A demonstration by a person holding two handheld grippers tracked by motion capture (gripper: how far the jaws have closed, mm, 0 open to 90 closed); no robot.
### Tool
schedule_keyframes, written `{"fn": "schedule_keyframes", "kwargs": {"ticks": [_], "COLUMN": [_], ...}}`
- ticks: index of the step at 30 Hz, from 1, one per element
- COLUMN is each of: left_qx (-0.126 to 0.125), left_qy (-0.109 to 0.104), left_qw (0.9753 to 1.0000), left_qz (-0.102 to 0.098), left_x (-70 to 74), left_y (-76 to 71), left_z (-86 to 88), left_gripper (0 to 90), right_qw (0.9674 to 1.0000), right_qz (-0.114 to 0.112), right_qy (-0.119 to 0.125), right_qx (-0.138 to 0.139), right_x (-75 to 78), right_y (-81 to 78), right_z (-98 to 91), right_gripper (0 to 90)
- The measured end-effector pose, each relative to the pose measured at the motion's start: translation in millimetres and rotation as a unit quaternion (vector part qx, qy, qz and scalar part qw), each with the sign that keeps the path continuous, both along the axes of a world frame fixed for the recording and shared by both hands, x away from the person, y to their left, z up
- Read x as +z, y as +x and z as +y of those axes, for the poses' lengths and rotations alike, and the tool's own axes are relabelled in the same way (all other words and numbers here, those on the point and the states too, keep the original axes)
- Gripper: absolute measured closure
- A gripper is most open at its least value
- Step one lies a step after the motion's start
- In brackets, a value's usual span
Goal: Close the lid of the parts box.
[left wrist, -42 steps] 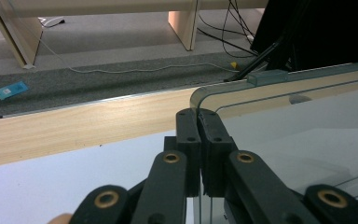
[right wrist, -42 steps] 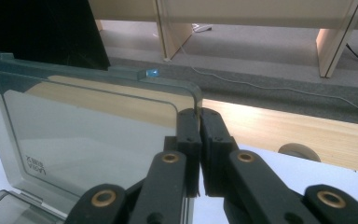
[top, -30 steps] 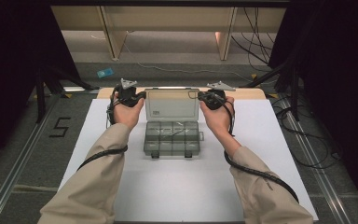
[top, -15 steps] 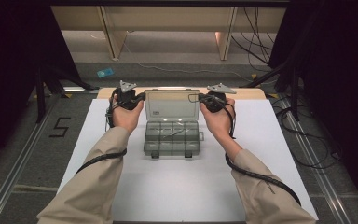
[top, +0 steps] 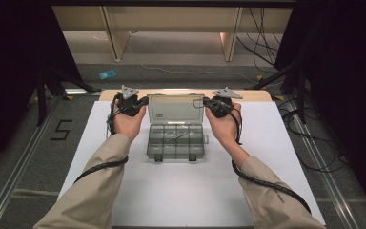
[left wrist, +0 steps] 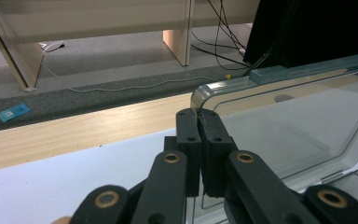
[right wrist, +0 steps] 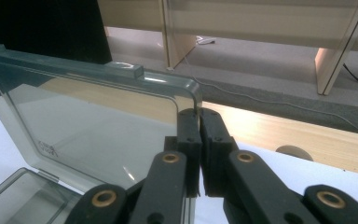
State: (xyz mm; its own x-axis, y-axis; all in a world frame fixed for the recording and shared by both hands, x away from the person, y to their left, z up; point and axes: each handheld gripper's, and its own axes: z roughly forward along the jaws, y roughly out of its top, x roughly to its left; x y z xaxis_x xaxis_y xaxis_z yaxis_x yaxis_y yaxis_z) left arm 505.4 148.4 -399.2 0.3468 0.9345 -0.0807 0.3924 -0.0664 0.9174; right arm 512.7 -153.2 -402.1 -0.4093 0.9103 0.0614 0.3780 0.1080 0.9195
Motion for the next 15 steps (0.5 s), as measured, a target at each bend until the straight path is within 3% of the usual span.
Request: {"fn": "schedule_keyframes", "kwargs": {"ticks": [15], "left_qx": [-0.005], "left_qy": [0.005], "left_qw": [0.9999], "left_qz": [-0.008], "left_x": [-0.6], "left_y": [-14.0], "left_z": [0.2], "left_gripper": [87.6], "right_qw": [0.9999], "right_qz": [-0.009], "right_qy": [-0.001], "right_qx": [0.008], "right_x": [-0.4], "right_y": [-9.1], "right_z": [-1.6], "right_gripper": [88.5]}}
